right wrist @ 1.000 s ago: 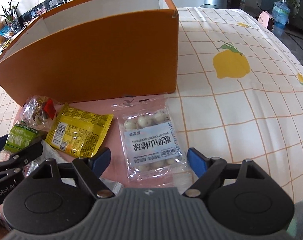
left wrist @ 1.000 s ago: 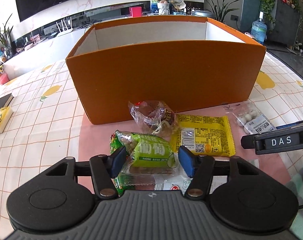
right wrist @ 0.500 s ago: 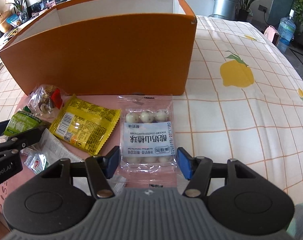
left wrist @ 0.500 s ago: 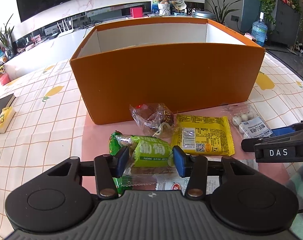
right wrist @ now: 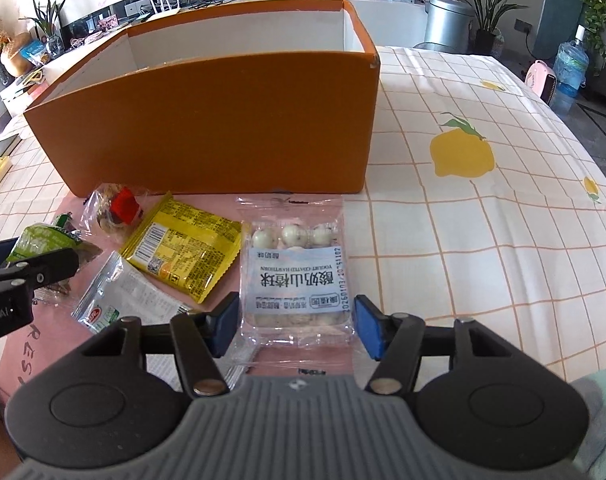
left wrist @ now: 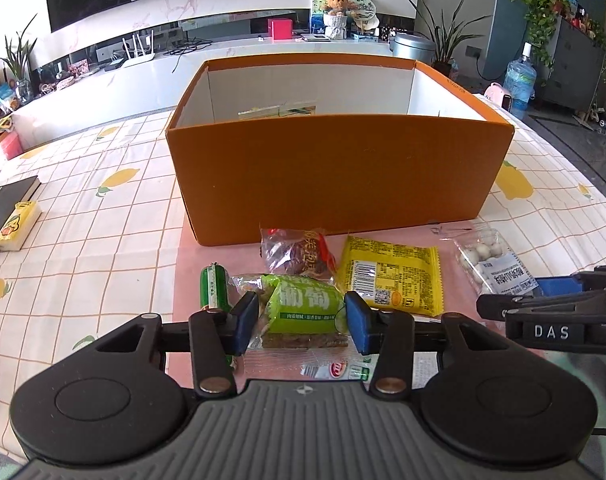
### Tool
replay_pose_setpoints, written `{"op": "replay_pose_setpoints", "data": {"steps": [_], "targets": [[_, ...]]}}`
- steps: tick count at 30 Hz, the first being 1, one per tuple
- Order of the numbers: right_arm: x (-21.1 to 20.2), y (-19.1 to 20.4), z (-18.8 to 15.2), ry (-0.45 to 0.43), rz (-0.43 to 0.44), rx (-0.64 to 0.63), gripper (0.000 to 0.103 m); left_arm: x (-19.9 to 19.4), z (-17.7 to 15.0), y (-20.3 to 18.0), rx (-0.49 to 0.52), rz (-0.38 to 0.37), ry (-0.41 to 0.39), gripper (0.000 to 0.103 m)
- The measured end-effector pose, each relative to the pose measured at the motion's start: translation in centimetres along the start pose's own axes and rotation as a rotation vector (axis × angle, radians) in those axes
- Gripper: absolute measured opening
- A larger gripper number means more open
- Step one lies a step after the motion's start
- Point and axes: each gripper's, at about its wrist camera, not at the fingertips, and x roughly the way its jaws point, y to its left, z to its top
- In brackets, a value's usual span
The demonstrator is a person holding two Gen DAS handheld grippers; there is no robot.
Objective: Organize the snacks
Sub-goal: 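Grasp the green pack with left tool while right tool grasps the white-ball bag, then lift both packs and carry them over the orange box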
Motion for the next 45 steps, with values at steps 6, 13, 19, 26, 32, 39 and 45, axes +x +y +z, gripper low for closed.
{"op": "replay_pose_setpoints", "data": {"steps": [6, 13, 19, 26, 32, 39, 45], "targets": [[-1.4, 0.0, -1.0, 0.006, 0.017, -0.014, 0.059, -1.2, 0.2, 0.0, -0.019, -0.018, 0.015, 0.053], [-3.9, 0.5, -1.4, -0.044, 0.038, -0.028, 0.058, -2.9, 0.5, -0.6, -0.031, -0.039, -0.004, 0.053], [-6.2, 0.0, -1.0, -0.091, 0.062, 0.001, 0.059, -4.6, 1.2, -1.0, -0.025, -0.045, -0.043, 0.053], [-9.1, -0.2, 0.7, -0.156, 0.096, 0.005, 0.059, -6.2, 3.0, -1.7, -0.002, -0.043, -0.090, 0.053], [-10.9, 0.1, 2.9, -0.214, 0.107, -0.026, 0.059, -6.8, 5.3, -1.8, 0.007, -0.041, -0.133, 0.053], [-11.6, 0.2, 6.1, -0.252, 0.120, -0.055, 0.059, -7.0, 8.2, -2.0, 0.020, -0.039, -0.183, 0.053], [-11.2, 0.6, 9.2, -0.268, 0.118, -0.082, 0.059, -6.3, 10.2, -2.1, 0.041, -0.049, -0.202, 0.053]]}}
